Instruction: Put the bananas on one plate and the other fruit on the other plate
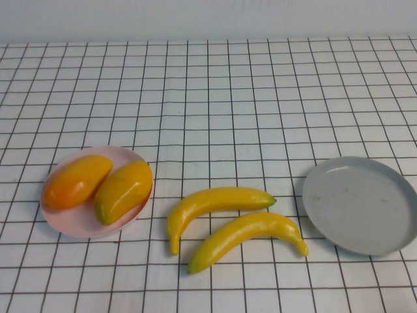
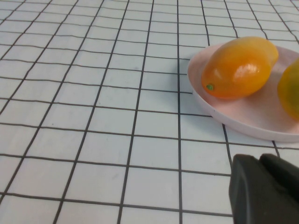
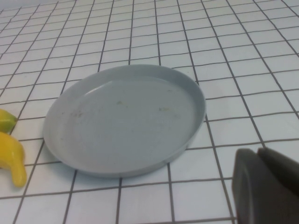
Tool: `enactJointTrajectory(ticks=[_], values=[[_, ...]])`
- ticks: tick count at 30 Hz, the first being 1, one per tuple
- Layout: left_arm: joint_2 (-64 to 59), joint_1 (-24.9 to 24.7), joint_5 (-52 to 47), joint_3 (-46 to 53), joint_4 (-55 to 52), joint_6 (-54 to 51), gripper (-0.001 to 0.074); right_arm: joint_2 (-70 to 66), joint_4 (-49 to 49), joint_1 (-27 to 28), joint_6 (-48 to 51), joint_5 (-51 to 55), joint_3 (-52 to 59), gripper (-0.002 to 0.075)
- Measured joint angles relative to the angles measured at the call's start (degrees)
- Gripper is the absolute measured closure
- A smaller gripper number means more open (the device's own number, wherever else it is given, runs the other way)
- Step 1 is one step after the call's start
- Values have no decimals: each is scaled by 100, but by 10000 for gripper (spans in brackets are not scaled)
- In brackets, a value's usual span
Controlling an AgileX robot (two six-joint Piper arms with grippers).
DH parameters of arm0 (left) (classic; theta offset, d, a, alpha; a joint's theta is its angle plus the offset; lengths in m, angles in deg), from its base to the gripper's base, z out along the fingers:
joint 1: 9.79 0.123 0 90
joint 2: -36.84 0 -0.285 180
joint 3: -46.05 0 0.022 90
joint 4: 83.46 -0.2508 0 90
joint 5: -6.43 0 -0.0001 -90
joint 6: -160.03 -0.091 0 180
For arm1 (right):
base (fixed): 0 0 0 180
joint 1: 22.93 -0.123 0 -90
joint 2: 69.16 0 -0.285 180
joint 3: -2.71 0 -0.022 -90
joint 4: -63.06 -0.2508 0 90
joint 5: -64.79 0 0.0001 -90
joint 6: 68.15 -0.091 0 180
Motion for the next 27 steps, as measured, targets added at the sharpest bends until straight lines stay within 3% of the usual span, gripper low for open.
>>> enactJointTrajectory(ticks=[12, 15, 20, 27], values=[[0, 0, 0, 0, 0, 0, 735, 0, -9, 0, -27, -29, 0, 741], [0, 0, 0, 0, 0, 0, 735, 0, -1591, 0, -298, -304, 0, 741], [0, 0, 0, 0, 0, 0, 735, 0, -5739, 0, -595, -671, 0, 741], [0, 0, 0, 0, 0, 0, 735, 0, -6433, 0, 427, -1457, 0, 741]])
